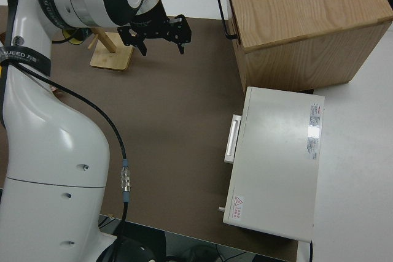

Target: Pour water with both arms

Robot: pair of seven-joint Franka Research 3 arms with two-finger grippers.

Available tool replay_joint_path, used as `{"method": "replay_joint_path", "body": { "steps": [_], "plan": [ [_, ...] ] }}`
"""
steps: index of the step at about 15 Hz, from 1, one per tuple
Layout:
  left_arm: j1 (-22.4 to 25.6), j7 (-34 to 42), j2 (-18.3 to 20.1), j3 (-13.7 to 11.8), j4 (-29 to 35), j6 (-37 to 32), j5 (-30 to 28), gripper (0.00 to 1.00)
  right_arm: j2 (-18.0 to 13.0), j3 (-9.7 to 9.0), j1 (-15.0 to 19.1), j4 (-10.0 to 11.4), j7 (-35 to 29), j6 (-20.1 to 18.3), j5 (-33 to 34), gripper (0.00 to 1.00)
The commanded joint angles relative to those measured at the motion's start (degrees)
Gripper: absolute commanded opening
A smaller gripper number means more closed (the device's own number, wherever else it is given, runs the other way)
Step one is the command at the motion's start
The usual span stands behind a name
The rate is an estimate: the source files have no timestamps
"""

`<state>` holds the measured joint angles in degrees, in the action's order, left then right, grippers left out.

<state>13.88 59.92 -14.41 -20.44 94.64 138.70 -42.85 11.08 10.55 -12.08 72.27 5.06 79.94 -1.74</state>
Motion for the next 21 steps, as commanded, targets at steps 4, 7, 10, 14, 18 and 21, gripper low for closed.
{"method": "replay_joint_path", "body": {
  "steps": [4, 7, 10, 14, 18, 21],
  "plan": [
    [0.3, 1.7, -2.6, 0.5, -1.7, 1.4, -3.0, 0.00, -1.3, -0.01, 0.1, 1.6, 0.6, -0.1, -0.4, 0.990],
    [0.6, 2.2, -3.3, 0.6, -1.7, 1.4, -3.6, 0.00, -1.3, -0.01, 0.1, 1.6, 0.6, -0.1, -0.4, 0.990],
    [0.9, 2.9, -4.3, 0.6, -1.7, 1.3, -5.6, 0.00, -1.3, -0.01, 0.1, 1.6, 0.6, -0.1, -0.4, 0.987],
    [1.1, 2.9, -5.0, 0.6, -2.1, 1.4, -5.6, 0.00, -1.3, -0.01, 0.1, 1.6, 0.6, -0.1, -0.4, 0.990],
    [0.9, 2.7, -5.0, 0.6, -2.2, 1.4, -5.7, 1.00, -1.3, -0.01, 0.1, 1.6, 0.6, -0.1, -0.4, 0.987],
    [0.8, 2.0, -5.0, 0.5, -2.2, 1.3, -5.5, 1.00, -1.3, -0.01, 0.1, 1.6, 0.6, -0.1, -0.4, 0.990]
  ]
}}
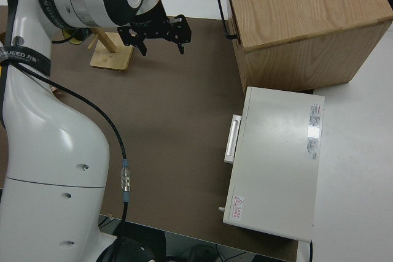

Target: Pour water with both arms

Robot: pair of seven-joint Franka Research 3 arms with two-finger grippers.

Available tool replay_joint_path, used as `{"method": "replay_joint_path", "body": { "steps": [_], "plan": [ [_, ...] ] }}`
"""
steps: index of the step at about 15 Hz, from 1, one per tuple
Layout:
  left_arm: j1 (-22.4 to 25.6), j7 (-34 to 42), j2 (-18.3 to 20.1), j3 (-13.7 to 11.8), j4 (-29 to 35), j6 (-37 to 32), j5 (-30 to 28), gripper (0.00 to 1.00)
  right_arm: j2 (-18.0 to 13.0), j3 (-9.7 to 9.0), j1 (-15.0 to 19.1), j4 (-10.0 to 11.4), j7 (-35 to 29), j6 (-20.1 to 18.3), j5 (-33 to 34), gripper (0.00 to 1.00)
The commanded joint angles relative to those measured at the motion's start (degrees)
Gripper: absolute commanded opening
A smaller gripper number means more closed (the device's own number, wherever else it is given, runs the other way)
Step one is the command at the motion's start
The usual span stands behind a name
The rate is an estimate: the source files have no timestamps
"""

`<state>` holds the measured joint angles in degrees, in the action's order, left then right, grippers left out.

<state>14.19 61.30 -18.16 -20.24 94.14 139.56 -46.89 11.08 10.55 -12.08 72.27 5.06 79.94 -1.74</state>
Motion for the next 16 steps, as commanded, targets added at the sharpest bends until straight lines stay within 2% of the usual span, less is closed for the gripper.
{"method": "replay_joint_path", "body": {
  "steps": [1, 4, 7, 10, 13, 16],
  "plan": [
    [0.4, 0.4, -1.2, 0.3, -1.9, 0.4, -1.0, 1.00, -1.3, -0.01, 0.1, 1.6, 0.6, -0.1, -0.4, 0.987],
    [0.0, -3.9, -0.8, -0.1, -2.0, -0.4, 2.3, 1.00, -1.3, -0.01, 0.1, 1.6, 0.6, -0.1, -0.4, 0.990],
    [-0.1, -14.1, 0.2, 0.1, -3.2, -3.1, 14.0, 1.00, -1.3, -0.01, 0.1, 1.6, 0.6, -0.1, -0.4, 0.990],
    [-0.1, -22.8, 0.3, -0.2, -8.2, -13.7, 20.6, 1.00, -1.3, -0.01, 0.1, 1.6, 0.6, -0.1, -0.4, 0.987],
    [-0.1, -26.4, 0.8, -0.4, -11.6, -21.9, 28.1, 1.00, -1.3, -0.01, 0.1, 1.6, 0.6, -0.1, -0.5, 0.990],
    [-0.3, -29.2, 3.7, 0.1, -11.8, -27.2, 34.0, 1.00, -1.3, -0.01, 0.1, 1.6, 0.6, -0.1, -0.4, 0.990]
  ]
}}
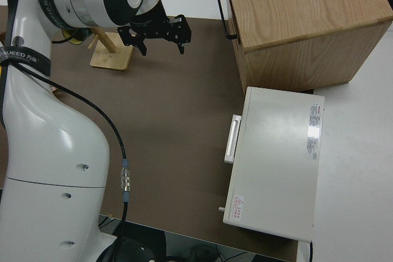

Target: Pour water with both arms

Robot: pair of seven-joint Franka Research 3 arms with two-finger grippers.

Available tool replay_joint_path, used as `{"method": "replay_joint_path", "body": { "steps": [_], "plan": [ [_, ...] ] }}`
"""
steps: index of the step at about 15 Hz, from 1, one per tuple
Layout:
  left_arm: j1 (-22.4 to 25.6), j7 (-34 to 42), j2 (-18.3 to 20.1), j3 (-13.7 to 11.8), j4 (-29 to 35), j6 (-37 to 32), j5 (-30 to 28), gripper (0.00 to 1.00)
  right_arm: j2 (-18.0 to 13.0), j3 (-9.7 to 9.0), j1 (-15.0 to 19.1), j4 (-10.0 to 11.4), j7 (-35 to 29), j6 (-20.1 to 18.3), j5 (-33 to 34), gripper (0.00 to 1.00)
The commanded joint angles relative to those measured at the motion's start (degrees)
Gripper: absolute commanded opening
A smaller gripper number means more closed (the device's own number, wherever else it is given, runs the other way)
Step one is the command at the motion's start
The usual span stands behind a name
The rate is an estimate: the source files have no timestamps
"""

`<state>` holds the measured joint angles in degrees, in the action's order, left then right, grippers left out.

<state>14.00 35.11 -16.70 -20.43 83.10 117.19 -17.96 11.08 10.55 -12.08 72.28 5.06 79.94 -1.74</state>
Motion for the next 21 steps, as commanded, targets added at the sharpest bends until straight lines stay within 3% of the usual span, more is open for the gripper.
{"method": "replay_joint_path", "body": {
  "steps": [1, 5, 13, 15, 17, 21],
  "plan": [
    [-0.7, -4.2, 3.1, 0.3, -0.7, -6.3, 6.2, 1.00, -1.3, -0.01, 0.1, 1.6, 0.6, -0.1, -0.4, 0.990],
    [-4.9, -10.1, 7.2, 0.6, -0.7, -12.8, 8.6, 1.00, -1.3, -0.01, 0.1, 1.6, 0.6, -0.1, -0.4, 0.990],
    [-16.0, -17.2, 10.4, 0.7, -0.2, -22.4, 9.6, 1.00, -1.3, -0.01, 0.1, 1.6, 0.6, -0.1, -0.4, 0.987],
    [-18.8, -22.1, 10.6, 0.9, -0.3, -23.8, 11.5, 1.00, -1.3, -0.01, 0.1, 1.6, 0.6, -0.1, -0.4, 0.987],
    [-22.1, -25.9, 10.7, 2.5, -0.3, -25.1, 14.7, 1.00, -1.3, -0.01, 0.1, 1.5, 0.6, -0.1, -0.4, 0.990],
    [-22.8, -32.1, 10.7, 8.4, -0.3, -28.4, 16.6, 1.00, -1.3, -0.01, 0.1, 1.6, 0.6, -0.1, -0.4, 0.990]
  ]
}}
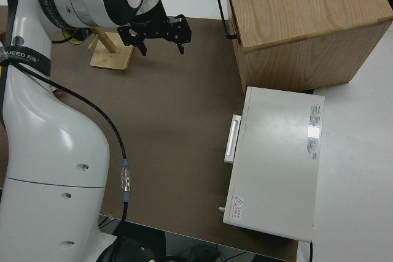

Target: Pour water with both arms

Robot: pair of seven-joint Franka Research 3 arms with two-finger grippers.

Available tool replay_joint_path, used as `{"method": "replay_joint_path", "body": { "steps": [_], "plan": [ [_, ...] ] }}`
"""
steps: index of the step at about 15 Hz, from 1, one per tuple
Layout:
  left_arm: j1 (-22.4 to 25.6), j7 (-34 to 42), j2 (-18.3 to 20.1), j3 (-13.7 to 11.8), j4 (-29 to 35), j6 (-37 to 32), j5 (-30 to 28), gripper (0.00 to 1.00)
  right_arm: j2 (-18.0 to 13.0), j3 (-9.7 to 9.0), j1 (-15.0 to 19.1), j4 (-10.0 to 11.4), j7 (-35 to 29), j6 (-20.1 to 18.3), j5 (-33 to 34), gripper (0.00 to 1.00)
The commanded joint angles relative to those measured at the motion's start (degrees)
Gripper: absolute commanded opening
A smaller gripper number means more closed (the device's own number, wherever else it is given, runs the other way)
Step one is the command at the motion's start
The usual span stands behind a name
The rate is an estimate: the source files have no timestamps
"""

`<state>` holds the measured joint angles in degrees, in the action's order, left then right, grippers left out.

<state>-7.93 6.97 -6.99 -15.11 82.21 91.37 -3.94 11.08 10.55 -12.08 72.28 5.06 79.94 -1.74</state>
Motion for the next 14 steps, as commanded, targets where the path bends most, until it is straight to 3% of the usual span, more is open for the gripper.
{"method": "replay_joint_path", "body": {
  "steps": [1, 3, 7, 14],
  "plan": [
    [-0.9, -4.3, 1.0, 4.1, 0.5, -3.3, 3.3, 1.00, -1.3, -0.01, 0.1, 1.6, 0.6, -0.1, -0.4, 0.990],
    [-1.1, -5.6, 1.0, 7.7, 0.3, -4.1, 4.3, 1.00, -1.3, -0.01, 0.1, 1.6, 0.6, -0.1, -0.4, 0.990],
    [-1.1, -8.6, 0.9, 12.3, 0.5, -4.6, 3.5, 1.00, -1.3, -0.01, 0.1, 1.6, 0.6, -0.1, -0.4, 0.990],
    [-0.3, -7.2, 0.6, 12.5, 0.7, -4.8, 3.6, 1.00, -1.3, -0.01, 0.1, 1.6, 0.6, -0.1, -0.4, 0.990]
  ]
}}
